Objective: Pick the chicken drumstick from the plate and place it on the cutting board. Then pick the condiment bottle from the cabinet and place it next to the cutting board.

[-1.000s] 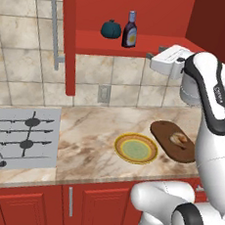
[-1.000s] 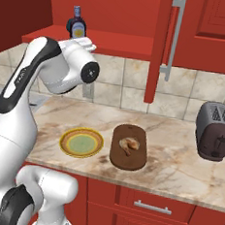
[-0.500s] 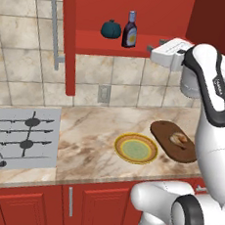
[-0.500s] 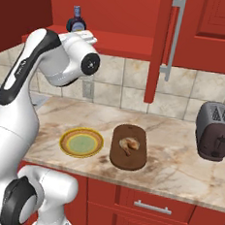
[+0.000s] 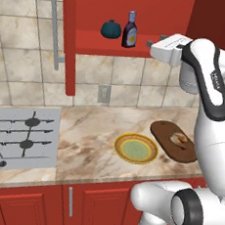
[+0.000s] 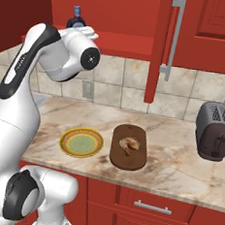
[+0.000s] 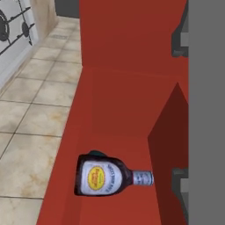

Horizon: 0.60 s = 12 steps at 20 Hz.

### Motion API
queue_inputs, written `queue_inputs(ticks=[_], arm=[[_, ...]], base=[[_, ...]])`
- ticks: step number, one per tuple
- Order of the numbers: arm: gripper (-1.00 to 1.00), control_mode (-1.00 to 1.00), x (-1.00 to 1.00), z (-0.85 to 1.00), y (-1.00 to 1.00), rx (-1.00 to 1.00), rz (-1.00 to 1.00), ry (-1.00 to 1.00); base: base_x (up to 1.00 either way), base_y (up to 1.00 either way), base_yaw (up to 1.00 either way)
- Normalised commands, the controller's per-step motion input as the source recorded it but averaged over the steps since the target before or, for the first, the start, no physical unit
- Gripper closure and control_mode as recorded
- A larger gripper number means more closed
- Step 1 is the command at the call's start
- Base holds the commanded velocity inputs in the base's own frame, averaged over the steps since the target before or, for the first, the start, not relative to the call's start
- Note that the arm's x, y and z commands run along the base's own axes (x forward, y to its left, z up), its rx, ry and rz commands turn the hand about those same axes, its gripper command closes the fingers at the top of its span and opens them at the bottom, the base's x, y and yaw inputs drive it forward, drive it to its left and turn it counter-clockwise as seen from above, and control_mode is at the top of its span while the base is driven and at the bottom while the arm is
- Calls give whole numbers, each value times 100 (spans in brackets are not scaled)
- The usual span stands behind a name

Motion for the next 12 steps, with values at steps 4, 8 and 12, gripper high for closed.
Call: queue_inputs(ticks=[4, 8, 12], arm=[[-100, -100, 13, 3, 0, 0, -2, 0], [-100, -100, 16, 3, 0, 0, -2, 0], [-100, -100, 17, 4, 0, 0, -2, 0]], base=[[0, 0, 0], [0, 0, 0], [0, 0, 0]])
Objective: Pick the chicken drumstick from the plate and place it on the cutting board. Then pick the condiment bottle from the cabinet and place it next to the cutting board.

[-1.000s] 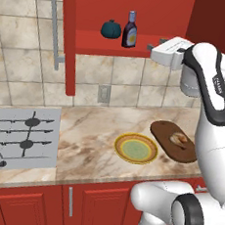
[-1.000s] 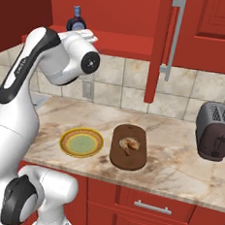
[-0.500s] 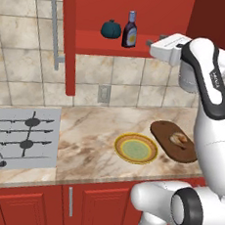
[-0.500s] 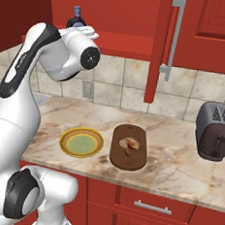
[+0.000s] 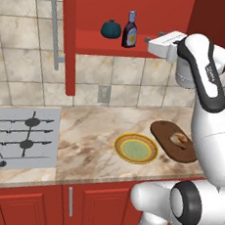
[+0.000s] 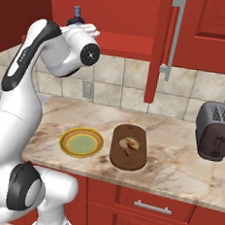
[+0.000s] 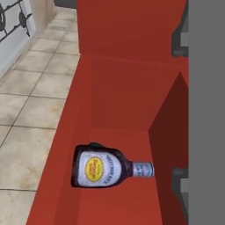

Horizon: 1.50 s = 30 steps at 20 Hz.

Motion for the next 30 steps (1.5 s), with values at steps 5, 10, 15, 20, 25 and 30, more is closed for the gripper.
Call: queue_inputs(ticks=[5, 10, 15, 20, 25, 30], arm=[[-100, -100, 17, 8, 0, 0, -3, 0], [-100, -100, 15, 9, 0, 0, -3, 0], [-100, -100, 12, 10, 3, 0, -3, 0], [-100, -100, 11, 11, 7, 0, -2, 0], [-100, -100, 11, 10, 10, 0, -1, 0], [-100, -100, 13, 4, 7, 0, -1, 0]], base=[[0, 0, 0], [0, 0, 0], [0, 0, 0], [0, 0, 0], [0, 0, 0], [0, 0, 0]])
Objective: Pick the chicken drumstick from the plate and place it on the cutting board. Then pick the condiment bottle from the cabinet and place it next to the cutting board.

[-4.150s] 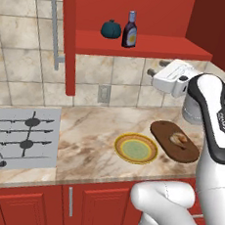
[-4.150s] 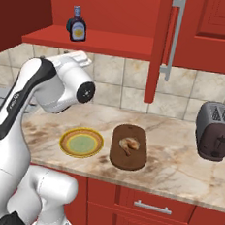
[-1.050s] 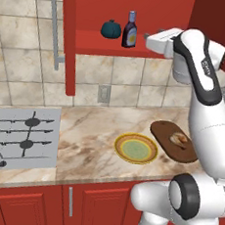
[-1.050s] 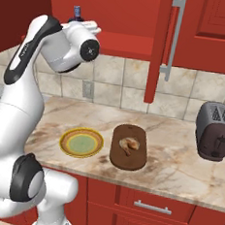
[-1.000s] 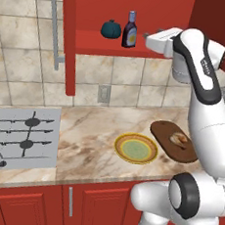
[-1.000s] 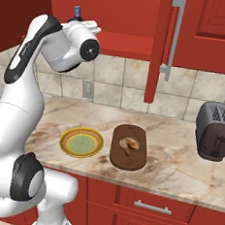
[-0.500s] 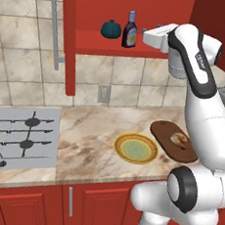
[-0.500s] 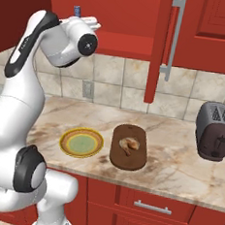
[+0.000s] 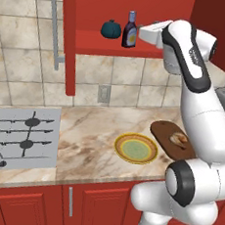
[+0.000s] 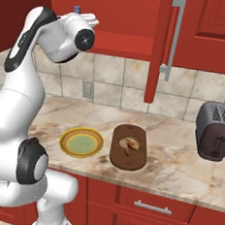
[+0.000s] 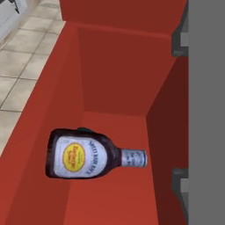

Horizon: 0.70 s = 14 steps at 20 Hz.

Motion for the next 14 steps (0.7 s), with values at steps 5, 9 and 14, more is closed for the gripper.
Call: queue_inputs(ticks=[5, 9, 14], arm=[[-100, -100, 18, 0, 0, 0, -2, 0], [-100, -100, 21, 0, 0, 0, -1, 0], [-100, -100, 20, 0, 0, 0, -1, 0]], base=[[0, 0, 0], [0, 0, 0], [0, 0, 0]])
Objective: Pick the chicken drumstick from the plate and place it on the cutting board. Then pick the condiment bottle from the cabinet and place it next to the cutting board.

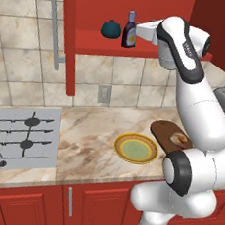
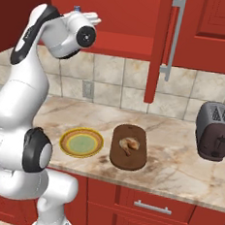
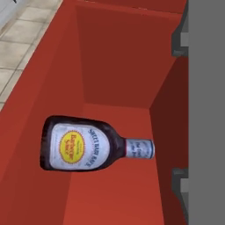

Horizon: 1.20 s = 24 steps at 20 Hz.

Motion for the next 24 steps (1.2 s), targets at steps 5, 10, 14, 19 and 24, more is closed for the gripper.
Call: queue_inputs(ticks=[5, 10, 14, 19, 24], arm=[[-100, -100, 16, 0, 0, 0, -1, 1], [-100, -100, 13, 0, 4, 0, 0, 1], [-100, -100, 17, 0, 5, 0, 0, 1], [-100, -100, 18, 0, 4, 0, 0, 1], [-100, -100, 18, 0, 3, 0, 0, 0]], base=[[0, 0, 0], [0, 0, 0], [0, 0, 0], [0, 0, 0], [0, 0, 0]])
